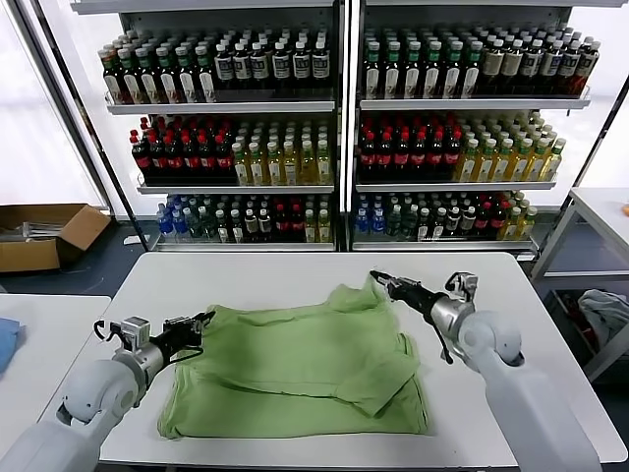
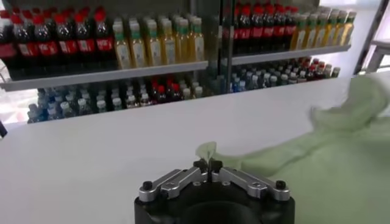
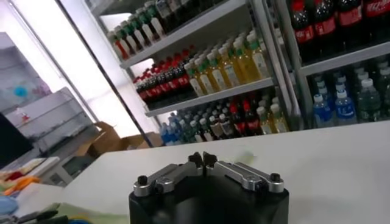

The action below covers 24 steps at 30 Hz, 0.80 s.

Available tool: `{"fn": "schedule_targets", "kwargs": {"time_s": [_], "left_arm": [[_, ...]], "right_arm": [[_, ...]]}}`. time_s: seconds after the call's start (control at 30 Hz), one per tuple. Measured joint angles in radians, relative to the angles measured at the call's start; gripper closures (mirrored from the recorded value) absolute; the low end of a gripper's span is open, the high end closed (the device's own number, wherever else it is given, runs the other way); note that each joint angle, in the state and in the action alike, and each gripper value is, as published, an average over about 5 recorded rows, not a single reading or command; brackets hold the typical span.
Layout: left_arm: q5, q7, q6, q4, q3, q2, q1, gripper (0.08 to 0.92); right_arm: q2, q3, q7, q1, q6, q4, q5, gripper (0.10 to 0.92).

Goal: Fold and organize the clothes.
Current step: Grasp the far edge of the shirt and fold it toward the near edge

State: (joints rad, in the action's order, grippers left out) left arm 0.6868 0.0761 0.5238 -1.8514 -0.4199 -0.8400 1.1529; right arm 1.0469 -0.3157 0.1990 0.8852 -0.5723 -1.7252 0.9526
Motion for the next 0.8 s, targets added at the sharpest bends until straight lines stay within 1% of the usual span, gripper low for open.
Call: {"fn": "schedule_targets", "kwargs": {"time_s": [0.23, 0.4, 0.47, 0.6, 0.8], "left_arm": [[-0.013, 0.006, 0.001, -0.098, -0.104, -0.012, 0.148, 0.911], [-0.016, 0.011, -0.004, -0.128, -0.145, -0.024, 0.225, 0.911], [-0.019, 0.01, -0.005, -0.134, -0.15, -0.025, 0.241, 0.911], [-0.023, 0.011, -0.006, -0.14, -0.151, -0.023, 0.254, 0.911], [-0.025, 0.015, -0.009, -0.143, -0.152, -0.018, 0.266, 0.911]], "right_arm": [[-0.018, -0.091, 0.007, 0.198, 0.01, -0.178, -0.007, 0.92], [-0.015, -0.123, -0.006, 0.3, 0.021, -0.248, -0.049, 0.911], [-0.015, -0.125, -0.02, 0.314, 0.023, -0.259, -0.074, 0.878], [-0.012, -0.103, -0.06, 0.291, 0.026, -0.241, -0.128, 0.768], [0.007, -0.032, -0.101, 0.161, 0.023, -0.121, -0.198, 0.595]]}}
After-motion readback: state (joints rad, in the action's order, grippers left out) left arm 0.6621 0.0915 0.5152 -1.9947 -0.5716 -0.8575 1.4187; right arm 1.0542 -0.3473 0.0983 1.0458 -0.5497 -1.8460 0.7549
